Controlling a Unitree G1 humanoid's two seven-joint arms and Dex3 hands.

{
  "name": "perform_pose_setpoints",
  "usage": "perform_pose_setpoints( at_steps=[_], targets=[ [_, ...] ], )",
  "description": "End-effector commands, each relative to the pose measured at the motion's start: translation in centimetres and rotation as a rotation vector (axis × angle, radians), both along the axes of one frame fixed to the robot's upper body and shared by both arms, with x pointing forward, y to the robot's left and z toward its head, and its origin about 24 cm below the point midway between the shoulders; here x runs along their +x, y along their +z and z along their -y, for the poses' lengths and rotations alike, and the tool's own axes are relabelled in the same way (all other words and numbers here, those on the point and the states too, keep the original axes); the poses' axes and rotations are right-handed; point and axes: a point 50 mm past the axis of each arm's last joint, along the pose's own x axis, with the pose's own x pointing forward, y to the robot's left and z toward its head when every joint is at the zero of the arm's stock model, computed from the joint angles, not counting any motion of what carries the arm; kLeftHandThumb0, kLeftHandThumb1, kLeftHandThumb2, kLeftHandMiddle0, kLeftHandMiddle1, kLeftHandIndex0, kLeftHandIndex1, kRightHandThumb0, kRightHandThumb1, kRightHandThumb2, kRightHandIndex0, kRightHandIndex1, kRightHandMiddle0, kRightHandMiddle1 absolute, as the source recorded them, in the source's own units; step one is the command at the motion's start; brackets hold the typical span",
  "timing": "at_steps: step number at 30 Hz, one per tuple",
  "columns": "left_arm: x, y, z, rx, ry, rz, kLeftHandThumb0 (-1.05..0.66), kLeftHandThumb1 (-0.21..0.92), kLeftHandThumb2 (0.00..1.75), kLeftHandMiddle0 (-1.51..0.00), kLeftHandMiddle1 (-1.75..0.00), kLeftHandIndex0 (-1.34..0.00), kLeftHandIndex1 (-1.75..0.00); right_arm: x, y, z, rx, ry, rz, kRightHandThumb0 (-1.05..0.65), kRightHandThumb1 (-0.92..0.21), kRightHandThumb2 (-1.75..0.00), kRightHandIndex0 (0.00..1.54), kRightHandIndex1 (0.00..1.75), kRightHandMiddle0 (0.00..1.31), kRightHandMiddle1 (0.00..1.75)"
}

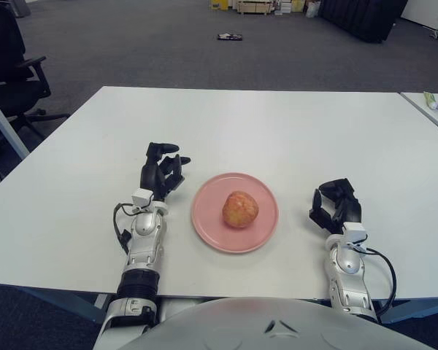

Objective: Put the apple into the plate.

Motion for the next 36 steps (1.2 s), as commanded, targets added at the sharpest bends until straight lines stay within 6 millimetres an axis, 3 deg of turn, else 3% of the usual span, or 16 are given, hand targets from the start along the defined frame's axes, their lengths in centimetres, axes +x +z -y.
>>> perform_pose_setpoints(
  at_steps=[1, 10, 17, 29, 36],
  targets=[
    [-0.4, -0.3, -0.2, -0.002, 0.018, -0.015, -0.37, 0.76, 0.76, -0.73, -1.12, -0.29, -1.75, 0.3, 0.3, 0.0, 0.006, 0.003, 0.006, -0.40, -0.57, -1.00, 0.62, 1.46, 0.41, 1.75],
    [-1.3, -1.0, -0.4, -0.028, 0.033, -0.034, -0.38, 0.70, 0.84, -0.73, -1.22, -0.33, -1.75, 0.3, 0.3, 0.0, -0.005, 0.011, -0.010, -0.40, -0.60, -0.96, 0.60, 1.47, 0.39, 1.75],
    [-2.0, -1.6, -0.8, -0.040, 0.034, -0.067, -0.39, 0.66, 0.89, -0.65, -1.41, -0.35, -1.75, 0.4, 0.3, -0.1, 0.006, 0.014, -0.006, -0.40, -0.60, -0.97, 0.60, 1.47, 0.40, 1.75],
    [-2.7, -2.1, -0.9, -0.030, 0.044, -0.087, -0.39, 0.65, 0.91, -0.59, -1.68, -0.37, -1.75, 0.5, 0.4, -0.1, -0.001, 0.034, -0.023, -0.41, -0.56, -1.01, 0.62, 1.48, 0.42, 1.75],
    [-2.9, -2.1, -1.1, -0.012, 0.058, -0.100, -0.39, 0.65, 0.90, -0.58, -1.74, -0.36, -1.75, 0.5, 0.4, -0.2, -0.006, 0.059, -0.025, -0.41, -0.55, -1.02, 0.63, 1.49, 0.43, 1.75]
  ],
)
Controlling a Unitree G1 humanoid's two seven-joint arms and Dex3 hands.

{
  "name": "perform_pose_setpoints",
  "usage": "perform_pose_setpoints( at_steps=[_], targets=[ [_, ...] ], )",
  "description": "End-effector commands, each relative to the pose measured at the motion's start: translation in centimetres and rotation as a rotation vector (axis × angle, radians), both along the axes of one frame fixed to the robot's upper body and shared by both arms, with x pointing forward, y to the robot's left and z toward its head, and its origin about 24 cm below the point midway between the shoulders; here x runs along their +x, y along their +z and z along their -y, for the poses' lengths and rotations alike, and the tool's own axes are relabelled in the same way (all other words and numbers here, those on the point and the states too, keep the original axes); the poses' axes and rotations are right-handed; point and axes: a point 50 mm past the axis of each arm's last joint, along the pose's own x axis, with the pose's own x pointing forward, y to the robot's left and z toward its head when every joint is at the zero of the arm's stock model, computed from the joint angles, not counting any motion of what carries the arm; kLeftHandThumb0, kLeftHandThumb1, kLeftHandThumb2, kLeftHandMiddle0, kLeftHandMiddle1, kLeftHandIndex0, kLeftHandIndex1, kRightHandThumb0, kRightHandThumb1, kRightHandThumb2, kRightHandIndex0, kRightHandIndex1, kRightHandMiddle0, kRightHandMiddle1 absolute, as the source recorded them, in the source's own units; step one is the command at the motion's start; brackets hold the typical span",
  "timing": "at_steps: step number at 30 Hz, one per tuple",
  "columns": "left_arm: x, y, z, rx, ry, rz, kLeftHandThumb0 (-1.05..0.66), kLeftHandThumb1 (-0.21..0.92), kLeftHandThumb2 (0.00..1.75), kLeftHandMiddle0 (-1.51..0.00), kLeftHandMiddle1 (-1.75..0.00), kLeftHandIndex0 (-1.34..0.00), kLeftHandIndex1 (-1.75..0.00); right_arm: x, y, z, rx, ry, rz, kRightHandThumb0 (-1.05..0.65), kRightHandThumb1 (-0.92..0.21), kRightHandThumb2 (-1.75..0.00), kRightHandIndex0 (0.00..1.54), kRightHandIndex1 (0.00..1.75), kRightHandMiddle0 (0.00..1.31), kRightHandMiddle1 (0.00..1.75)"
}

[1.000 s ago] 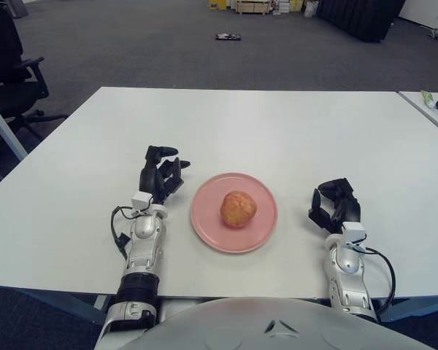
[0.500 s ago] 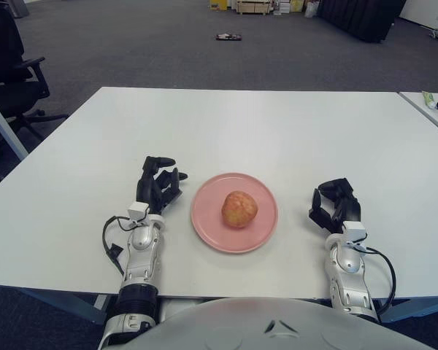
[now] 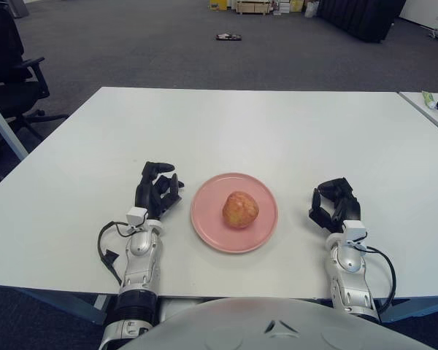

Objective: Put the apple into the plate.

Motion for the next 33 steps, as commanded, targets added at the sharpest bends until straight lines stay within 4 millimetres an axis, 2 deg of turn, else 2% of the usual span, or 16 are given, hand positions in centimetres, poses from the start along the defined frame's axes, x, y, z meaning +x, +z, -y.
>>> perform_pose_setpoints(
  at_steps=[1, 33],
  targets=[
    [0.0, 0.2, -0.3, 0.024, 0.010, -0.002, -0.39, 0.65, 0.90, -0.58, -1.74, -0.36, -1.75, 0.3, 0.2, -0.1, -0.002, 0.022, 0.005, -0.41, -0.55, -1.03, 0.63, 1.49, 0.43, 1.75],
    [-0.2, 0.2, -1.1, 0.009, 0.029, -0.013, -0.38, 0.72, 0.81, -0.52, -1.75, -0.32, -1.75, 0.2, 0.5, -1.3, 0.008, 0.084, 0.031, -0.40, -0.62, -0.94, 0.61, 1.45, 0.38, 1.75]
  ],
)
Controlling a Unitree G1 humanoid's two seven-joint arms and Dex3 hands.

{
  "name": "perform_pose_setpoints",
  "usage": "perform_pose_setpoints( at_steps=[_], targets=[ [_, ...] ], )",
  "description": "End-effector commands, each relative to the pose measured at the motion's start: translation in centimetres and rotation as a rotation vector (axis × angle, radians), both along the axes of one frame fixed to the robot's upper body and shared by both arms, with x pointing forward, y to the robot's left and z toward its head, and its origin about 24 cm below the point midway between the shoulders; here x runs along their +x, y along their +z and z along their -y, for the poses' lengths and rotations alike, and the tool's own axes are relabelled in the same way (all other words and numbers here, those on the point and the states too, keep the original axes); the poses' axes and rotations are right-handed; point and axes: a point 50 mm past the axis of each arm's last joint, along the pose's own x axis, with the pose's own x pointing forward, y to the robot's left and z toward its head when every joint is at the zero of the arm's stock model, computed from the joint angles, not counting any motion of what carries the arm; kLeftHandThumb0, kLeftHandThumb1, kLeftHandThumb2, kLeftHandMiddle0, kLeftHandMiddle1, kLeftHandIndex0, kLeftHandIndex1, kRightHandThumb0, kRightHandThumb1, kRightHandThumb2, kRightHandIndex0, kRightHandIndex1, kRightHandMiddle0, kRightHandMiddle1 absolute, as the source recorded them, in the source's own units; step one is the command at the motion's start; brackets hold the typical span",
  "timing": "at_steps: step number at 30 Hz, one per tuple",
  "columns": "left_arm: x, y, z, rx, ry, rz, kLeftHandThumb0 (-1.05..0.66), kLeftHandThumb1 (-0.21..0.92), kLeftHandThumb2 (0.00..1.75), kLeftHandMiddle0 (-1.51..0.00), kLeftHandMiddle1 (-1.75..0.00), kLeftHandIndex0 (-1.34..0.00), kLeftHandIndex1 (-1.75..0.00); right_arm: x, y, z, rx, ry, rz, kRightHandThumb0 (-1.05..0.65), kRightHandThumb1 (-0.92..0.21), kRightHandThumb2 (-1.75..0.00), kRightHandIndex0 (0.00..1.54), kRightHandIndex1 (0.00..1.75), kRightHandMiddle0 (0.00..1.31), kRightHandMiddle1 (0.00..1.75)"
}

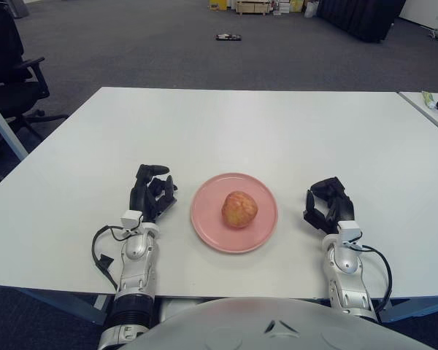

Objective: Put the apple into the plate.

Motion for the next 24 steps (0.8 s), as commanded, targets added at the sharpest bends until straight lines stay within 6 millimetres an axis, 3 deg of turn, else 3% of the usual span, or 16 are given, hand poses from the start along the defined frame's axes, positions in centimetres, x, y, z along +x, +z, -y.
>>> perform_pose_setpoints(
  at_steps=[1, 15, 24],
  targets=[
    [0.22, 0.18, -0.30, 0.011, -0.002, -0.005, -0.38, 0.72, 0.81, -0.52, -1.75, -0.32, -1.75, 0.21, 0.41, -0.28, 0.009, 0.016, 0.027, -0.40, -0.62, -0.94, 0.61, 1.44, 0.38, 1.75],
    [0.26, 0.40, -0.29, 0.076, -0.021, -0.029, -0.39, 0.63, 0.93, -0.61, -1.75, -0.38, -1.75, 0.11, 0.27, -0.40, 0.023, 0.022, 0.040, -0.39, -0.62, -0.94, 0.62, 1.40, 0.38, 1.75],
    [0.26, 0.42, -0.29, 0.086, -0.019, -0.040, -0.40, 0.61, 0.95, -0.59, -1.74, -0.39, -1.75, 0.10, 0.18, -0.43, 0.021, 0.021, 0.049, -0.40, -0.60, -0.96, 0.64, 1.44, 0.39, 1.75]
  ],
)
